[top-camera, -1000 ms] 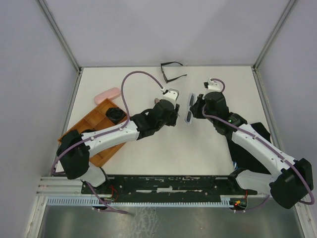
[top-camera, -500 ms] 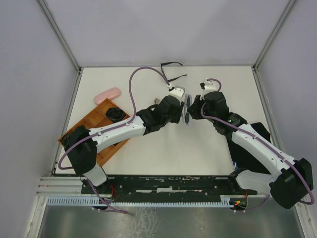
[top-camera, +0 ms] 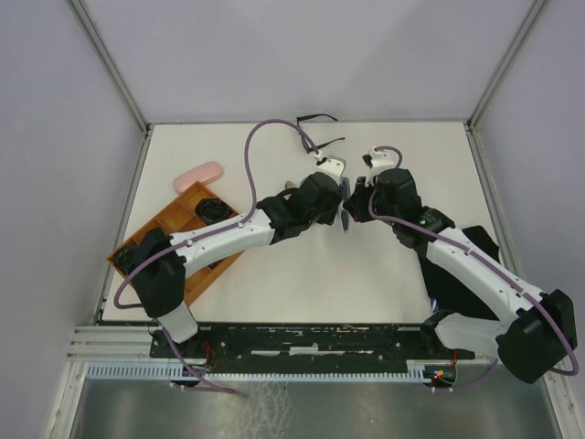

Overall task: Organize the sunglasses
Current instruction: Fold the sunglasses, then move the sunglasses case at the center of the board.

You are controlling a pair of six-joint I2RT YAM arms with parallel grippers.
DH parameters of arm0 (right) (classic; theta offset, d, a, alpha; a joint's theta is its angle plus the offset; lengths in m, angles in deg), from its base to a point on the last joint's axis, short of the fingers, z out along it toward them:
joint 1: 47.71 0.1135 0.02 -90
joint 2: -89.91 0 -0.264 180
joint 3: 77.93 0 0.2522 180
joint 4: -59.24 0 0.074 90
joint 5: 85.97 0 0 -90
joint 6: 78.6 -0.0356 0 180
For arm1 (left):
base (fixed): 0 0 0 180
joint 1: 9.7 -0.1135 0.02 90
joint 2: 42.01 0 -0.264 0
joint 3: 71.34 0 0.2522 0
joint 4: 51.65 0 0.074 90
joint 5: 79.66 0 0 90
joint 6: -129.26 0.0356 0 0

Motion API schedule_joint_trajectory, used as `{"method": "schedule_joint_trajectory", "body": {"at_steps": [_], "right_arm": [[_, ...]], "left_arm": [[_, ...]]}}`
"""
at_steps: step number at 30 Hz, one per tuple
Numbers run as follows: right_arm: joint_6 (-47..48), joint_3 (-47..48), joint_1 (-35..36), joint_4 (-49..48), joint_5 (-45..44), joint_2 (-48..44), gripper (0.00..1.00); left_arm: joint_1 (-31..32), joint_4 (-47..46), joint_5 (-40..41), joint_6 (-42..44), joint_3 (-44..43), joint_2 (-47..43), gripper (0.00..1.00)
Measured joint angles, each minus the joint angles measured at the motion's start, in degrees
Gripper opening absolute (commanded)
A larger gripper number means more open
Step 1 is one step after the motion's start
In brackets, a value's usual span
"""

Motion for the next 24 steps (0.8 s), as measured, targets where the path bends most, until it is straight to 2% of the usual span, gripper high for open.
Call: {"method": "schedule_joint_trajectory", "body": {"at_steps": [6,11,14,18,24], "right_arm": [[0.48,0.00,0.04,0.24,-0.83,-0.13,0.00],[-0.39,-1.66,0.15,1.46,-7.48,-2.95,0.00],[-0.79,-1.86,0.09,2.67,-10.08,-3.89,0.00],[-1.55,-3.21,0.11,3.28,-11.37,-4.15,0.00],[-2.43,-5.33,0.11,4.98,-11.41,-4.31,0.00]], "left_arm": [[0.00,0.74,1.60,0.70,-0.48,0.42,0.52],[-1.38,-1.01,2.69,1.01,2.14,-1.53,0.57],[-4.42,-2.51,2.19,0.83,5.81,-4.63,0.58],[-11.78,-6.84,-1.11,-1.99,11.98,-8.44,0.60],[-21.51,-13.38,-9.14,-9.60,19.02,-8.39,0.62]]}}
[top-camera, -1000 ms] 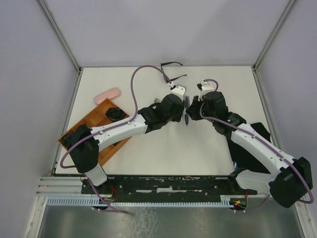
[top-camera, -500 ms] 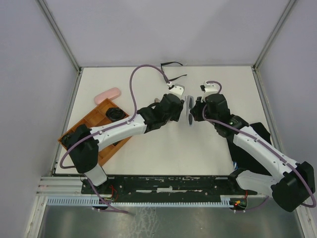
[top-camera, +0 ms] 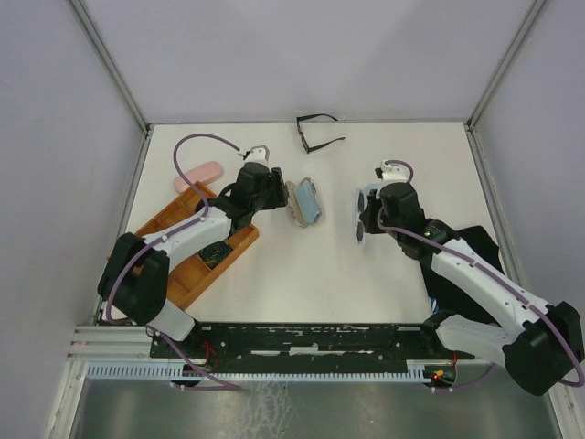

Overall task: Organize the sunglasses
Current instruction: Move the sunglasses case at the center of the board.

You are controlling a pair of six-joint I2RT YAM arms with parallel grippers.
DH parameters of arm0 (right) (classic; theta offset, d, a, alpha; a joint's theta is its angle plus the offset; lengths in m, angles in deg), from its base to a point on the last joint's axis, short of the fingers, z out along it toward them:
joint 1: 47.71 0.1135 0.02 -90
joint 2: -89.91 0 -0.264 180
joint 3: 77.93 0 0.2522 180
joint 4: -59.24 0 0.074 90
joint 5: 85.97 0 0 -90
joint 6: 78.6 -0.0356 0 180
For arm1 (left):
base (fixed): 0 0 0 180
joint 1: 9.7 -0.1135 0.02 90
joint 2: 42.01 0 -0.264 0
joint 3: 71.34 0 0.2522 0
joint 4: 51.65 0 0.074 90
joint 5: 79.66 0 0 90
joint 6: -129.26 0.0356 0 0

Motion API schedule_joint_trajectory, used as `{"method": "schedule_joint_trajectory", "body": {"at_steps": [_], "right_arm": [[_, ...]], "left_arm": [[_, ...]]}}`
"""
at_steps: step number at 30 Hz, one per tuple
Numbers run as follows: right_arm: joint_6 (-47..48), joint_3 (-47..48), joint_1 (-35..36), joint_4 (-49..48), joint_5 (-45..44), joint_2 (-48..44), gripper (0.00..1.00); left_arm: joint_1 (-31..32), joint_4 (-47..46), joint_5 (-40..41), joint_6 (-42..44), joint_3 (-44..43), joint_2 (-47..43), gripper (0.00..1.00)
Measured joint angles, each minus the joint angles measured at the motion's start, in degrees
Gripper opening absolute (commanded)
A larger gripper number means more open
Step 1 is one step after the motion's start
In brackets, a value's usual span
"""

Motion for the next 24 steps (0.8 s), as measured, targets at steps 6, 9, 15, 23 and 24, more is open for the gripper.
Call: {"method": "schedule_joint_trajectory", "body": {"at_steps": [6,9,15,23,24], "right_arm": [[-0.59,-1.07,0.00,0.17,0.13,-1.18,0.00],[-0.72,-1.18,0.00,0.26,0.13,-1.38,0.00],[-0.79,-1.70,0.00,0.44,0.11,-2.05,0.00],[-0.79,-1.75,0.00,0.46,0.13,-2.14,0.00],[-0.79,-1.75,0.00,0.46,0.13,-2.14,0.00]], "left_arm": [[-2.47,-7.28,-7.34,-5.97,1.05,4.33,0.64],[-2.71,-9.79,-9.25,-7.96,1.09,6.75,0.64],[-2.75,-11.65,-10.19,-11.34,1.51,10.73,0.65],[-3.13,-15.28,-12.46,-13.31,1.84,14.84,0.62],[-3.23,-16.04,-12.98,-13.57,1.84,15.65,0.61]]}}
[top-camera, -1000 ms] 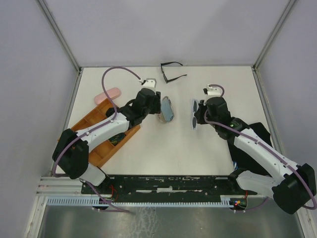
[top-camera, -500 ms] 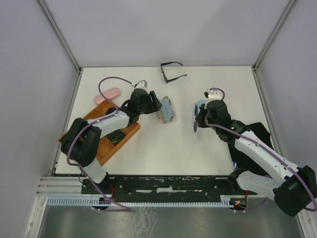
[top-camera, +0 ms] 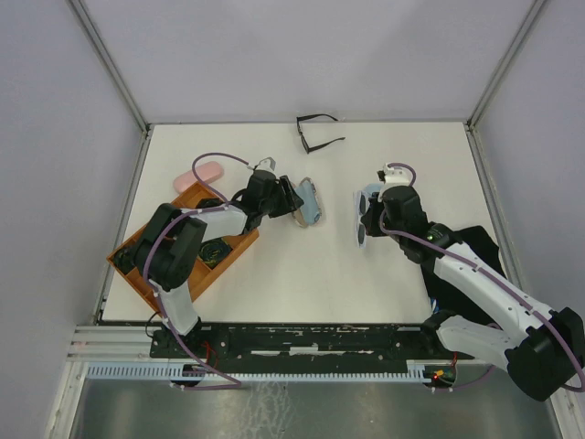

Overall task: Organize the sunglasses
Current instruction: Move the sunglasses case at the center of the board.

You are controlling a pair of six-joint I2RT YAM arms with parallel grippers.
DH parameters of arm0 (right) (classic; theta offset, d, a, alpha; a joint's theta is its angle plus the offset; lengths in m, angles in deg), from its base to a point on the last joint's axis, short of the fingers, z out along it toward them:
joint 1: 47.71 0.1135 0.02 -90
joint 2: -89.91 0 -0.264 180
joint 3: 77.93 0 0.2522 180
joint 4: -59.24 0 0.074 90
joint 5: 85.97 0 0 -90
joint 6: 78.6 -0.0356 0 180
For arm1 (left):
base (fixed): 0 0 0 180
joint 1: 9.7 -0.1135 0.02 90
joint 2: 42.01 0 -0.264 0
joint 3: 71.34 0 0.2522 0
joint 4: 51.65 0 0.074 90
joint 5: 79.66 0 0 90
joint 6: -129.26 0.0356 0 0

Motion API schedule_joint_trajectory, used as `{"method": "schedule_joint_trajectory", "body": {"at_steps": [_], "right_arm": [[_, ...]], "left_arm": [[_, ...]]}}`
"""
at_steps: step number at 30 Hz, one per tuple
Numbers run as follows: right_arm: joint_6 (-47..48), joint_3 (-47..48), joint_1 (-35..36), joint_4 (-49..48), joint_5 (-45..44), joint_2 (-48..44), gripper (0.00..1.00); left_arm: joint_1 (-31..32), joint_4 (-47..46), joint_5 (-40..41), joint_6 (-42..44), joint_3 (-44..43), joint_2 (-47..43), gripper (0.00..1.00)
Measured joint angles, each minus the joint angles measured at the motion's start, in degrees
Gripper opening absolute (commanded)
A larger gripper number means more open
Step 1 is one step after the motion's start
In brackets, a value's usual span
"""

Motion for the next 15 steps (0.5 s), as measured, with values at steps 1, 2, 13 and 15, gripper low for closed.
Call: {"method": "schedule_joint_trajectory", "body": {"at_steps": [1,2,13,15], "right_arm": [[0.00,0.00,0.00,0.00,0.00,0.00,0.00],[0.00,0.00,0.00,0.00,0.00,0.00,0.00],[0.00,0.00,0.00,0.90,0.00,-1.22,0.00],[0.00,0.00,0.00,1.05,0.00,-1.27,0.00]], "left_arm": [[-0.13,-0.85,-0.74,-0.22,0.00,0.87,0.60],[-0.20,-1.42,-1.16,-0.42,0.00,1.64,0.59],[-1.20,-3.78,-4.13,-1.53,-0.33,4.61,0.46],[-1.20,-3.76,-4.13,-1.51,-0.66,4.74,0.45]]}}
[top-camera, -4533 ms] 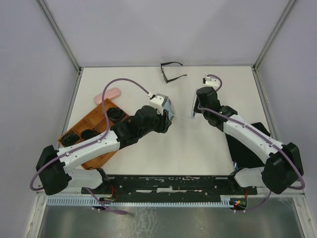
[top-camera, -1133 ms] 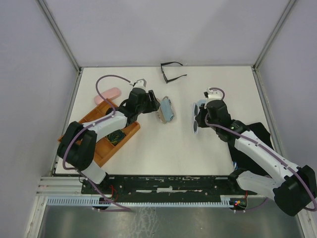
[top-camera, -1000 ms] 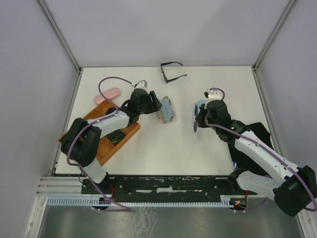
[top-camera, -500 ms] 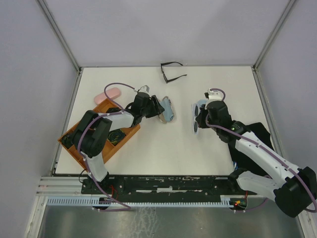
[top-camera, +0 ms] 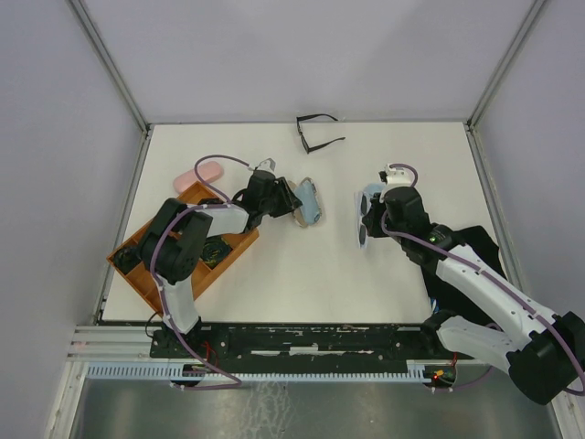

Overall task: Organize the sunglasses
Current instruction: Move the sunglasses case at the center of the board.

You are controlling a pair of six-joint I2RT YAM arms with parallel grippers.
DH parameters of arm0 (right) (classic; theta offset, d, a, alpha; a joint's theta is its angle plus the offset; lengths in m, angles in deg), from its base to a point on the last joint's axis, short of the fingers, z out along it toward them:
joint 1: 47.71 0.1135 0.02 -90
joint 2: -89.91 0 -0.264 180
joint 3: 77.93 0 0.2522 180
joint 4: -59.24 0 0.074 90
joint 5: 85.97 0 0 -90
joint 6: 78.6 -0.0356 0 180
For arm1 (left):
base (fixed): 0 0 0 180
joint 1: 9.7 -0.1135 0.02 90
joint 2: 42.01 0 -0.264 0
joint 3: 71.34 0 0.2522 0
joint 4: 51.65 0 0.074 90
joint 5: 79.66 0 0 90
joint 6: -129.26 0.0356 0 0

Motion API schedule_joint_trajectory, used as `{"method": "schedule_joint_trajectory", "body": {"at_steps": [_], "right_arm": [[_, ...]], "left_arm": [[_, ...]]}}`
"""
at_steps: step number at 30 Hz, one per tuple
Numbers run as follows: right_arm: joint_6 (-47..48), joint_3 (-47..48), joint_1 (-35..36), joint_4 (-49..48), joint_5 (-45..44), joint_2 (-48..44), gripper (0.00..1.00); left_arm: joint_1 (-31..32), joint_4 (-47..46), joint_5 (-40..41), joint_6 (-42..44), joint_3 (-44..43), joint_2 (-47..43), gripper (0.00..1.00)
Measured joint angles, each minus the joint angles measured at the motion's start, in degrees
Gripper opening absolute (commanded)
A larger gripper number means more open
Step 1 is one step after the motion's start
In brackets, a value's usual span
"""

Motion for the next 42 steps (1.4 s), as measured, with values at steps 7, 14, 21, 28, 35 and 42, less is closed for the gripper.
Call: {"method": "schedule_joint_trajectory", "body": {"at_steps": [7,14,21,28,35,42], "right_arm": [[-0.15,-0.35,0.00,0.20,0.00,-0.07,0.00],[-0.15,-0.37,0.00,0.17,0.00,-0.07,0.00],[-0.17,-0.37,0.00,0.17,0.02,-0.07,0.00],[-0.37,-0.39,0.00,0.13,0.48,-0.07,0.00],[-1.14,-0.98,0.00,-0.17,1.55,-0.07,0.00],[-1.70,-1.40,0.00,-0.24,2.54,-0.09,0.00]], "left_arm": [[-0.11,0.26,-0.04,0.02,-0.22,0.09,0.39],[-0.22,1.07,-0.81,0.09,-0.22,0.07,0.32],[-0.24,2.99,-1.27,0.57,1.03,-2.21,0.31],[-0.17,5.31,-1.44,2.54,5.95,-9.70,0.30],[1.05,9.29,-0.59,4.22,10.32,-16.35,0.31],[6.58,14.16,4.22,4.87,12.09,-22.12,0.30]]}}
